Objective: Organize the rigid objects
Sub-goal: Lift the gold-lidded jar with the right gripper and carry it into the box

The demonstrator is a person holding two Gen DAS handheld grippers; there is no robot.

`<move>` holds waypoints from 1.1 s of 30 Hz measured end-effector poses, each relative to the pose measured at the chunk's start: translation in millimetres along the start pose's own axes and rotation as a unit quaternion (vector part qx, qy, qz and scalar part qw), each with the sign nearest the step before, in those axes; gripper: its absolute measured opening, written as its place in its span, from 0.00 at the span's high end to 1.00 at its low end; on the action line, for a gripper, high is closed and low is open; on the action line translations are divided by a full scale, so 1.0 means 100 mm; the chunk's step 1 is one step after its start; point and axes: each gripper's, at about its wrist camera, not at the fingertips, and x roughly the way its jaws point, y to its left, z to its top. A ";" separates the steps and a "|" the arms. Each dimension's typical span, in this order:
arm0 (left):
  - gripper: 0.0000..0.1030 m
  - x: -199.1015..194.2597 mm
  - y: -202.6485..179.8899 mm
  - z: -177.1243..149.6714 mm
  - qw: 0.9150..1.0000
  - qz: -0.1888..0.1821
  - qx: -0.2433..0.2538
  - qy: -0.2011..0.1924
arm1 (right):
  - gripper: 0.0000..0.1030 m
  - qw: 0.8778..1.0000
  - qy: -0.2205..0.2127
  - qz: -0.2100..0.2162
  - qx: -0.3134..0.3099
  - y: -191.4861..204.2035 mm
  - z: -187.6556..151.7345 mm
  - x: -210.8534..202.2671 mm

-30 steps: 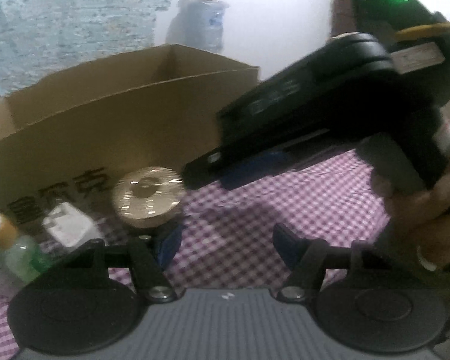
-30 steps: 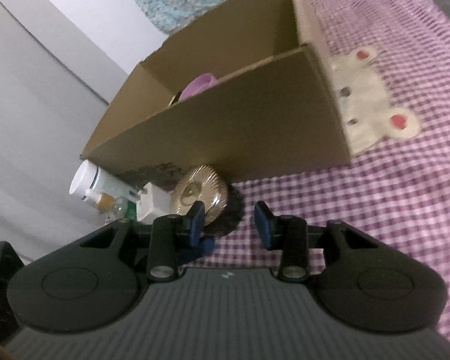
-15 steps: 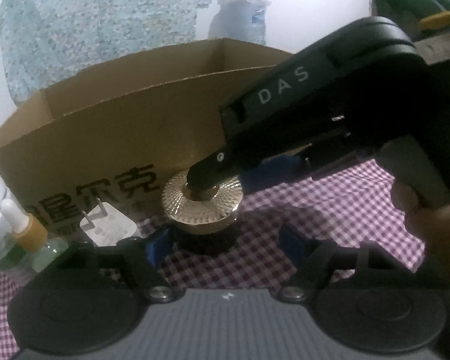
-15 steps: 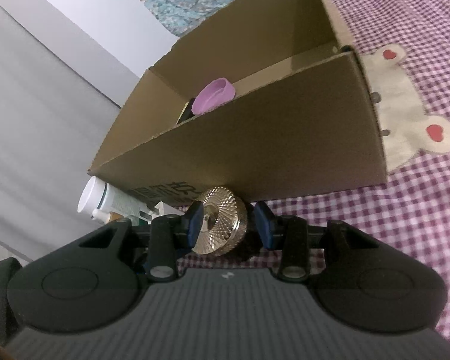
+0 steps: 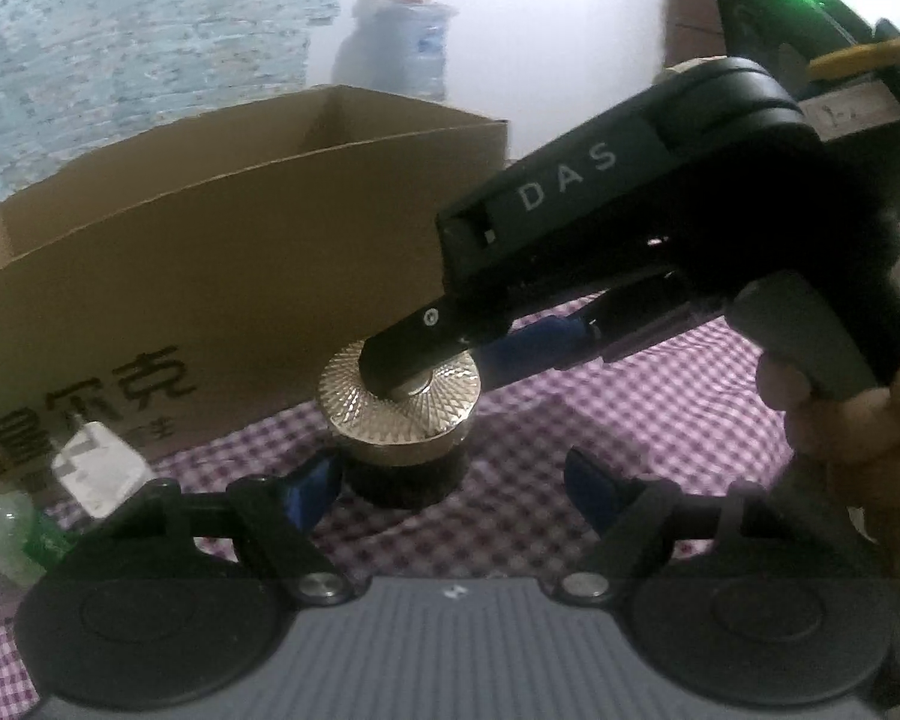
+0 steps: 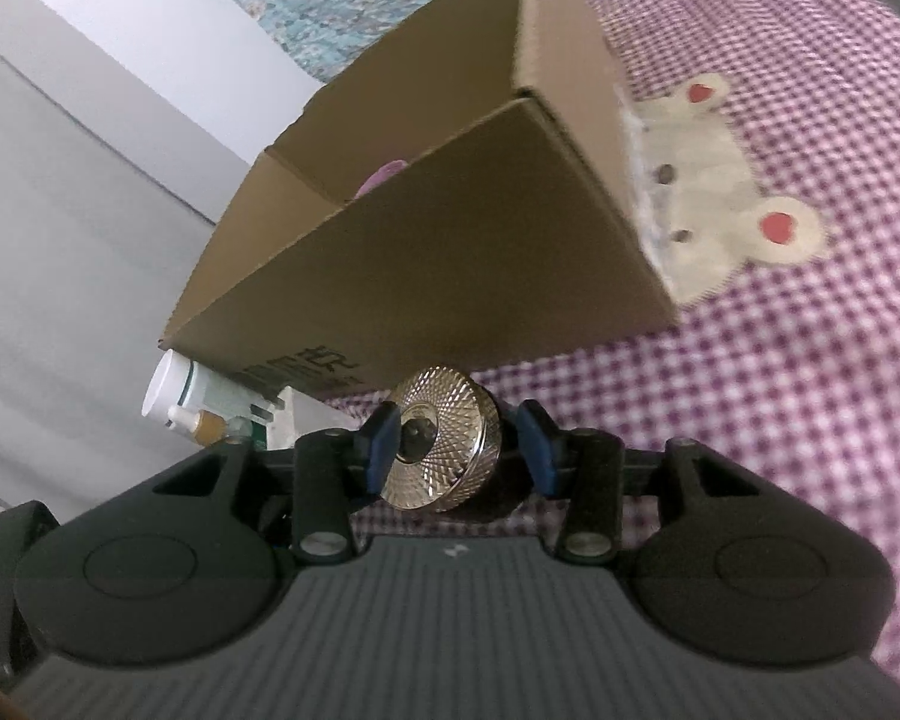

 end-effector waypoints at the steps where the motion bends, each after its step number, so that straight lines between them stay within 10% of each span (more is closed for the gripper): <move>1: 0.21 0.00 0.00 0.00 1.000 -0.003 0.001 0.000 | 0.58 1.000 -0.001 -0.001 0.003 -0.02 -0.01 -0.03; 33: 0.45 0.12 0.14 0.24 0.999 0.025 -0.021 0.006 | 0.56 1.000 -0.001 0.011 0.016 0.02 -0.09 -0.06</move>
